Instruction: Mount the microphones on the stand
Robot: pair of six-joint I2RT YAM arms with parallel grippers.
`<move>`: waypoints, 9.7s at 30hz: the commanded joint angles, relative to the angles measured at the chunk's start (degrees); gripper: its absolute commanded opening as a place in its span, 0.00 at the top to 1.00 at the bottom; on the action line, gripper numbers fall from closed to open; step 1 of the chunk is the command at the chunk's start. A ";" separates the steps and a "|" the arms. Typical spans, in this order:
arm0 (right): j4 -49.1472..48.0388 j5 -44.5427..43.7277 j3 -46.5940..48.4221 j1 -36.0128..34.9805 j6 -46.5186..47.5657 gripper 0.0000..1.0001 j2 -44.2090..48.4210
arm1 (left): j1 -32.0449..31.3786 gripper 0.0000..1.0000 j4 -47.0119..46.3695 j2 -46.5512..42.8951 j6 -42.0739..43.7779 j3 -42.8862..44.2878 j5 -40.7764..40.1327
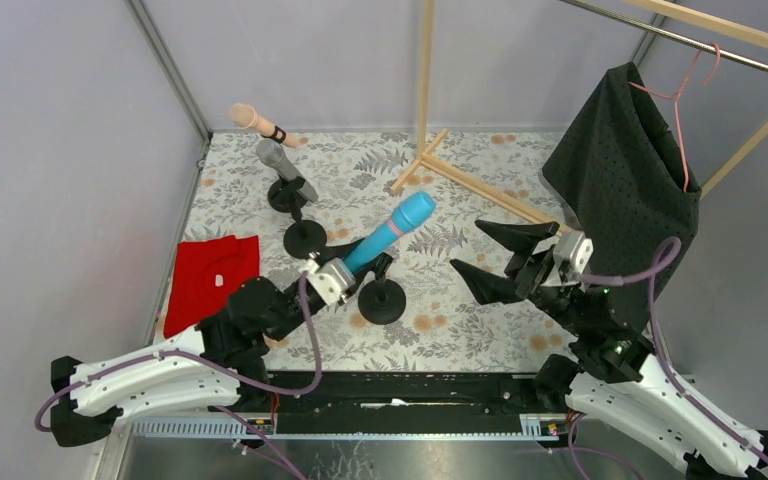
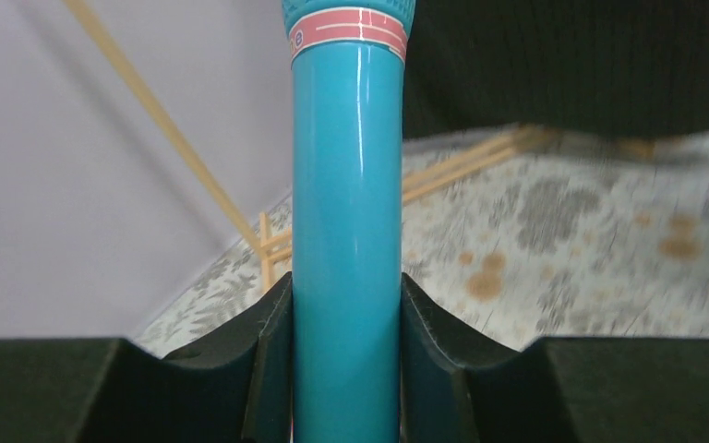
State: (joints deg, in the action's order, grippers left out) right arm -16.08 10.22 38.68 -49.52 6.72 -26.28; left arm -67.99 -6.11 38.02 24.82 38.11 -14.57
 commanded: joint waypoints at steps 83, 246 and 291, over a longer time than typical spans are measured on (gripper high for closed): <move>-43.65 -1.74 4.46 -0.37 -45.28 0.99 -36.62 | -0.22 0.33 -13.52 0.54 -27.83 -3.69 -6.17; -7.15 -24.90 -10.56 -1.37 -51.57 1.00 -22.69 | 9.87 1.00 -70.97 42.33 -26.10 -27.20 23.99; -11.67 -40.00 -14.00 -16.39 -30.45 1.00 -22.02 | 11.02 0.02 -62.49 32.10 -30.40 -28.62 30.35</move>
State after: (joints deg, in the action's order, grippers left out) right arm -38.28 -32.71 24.58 -64.55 -34.87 -47.55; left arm -57.19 -69.08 73.78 -4.36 8.75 9.80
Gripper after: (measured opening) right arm 0.458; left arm 0.908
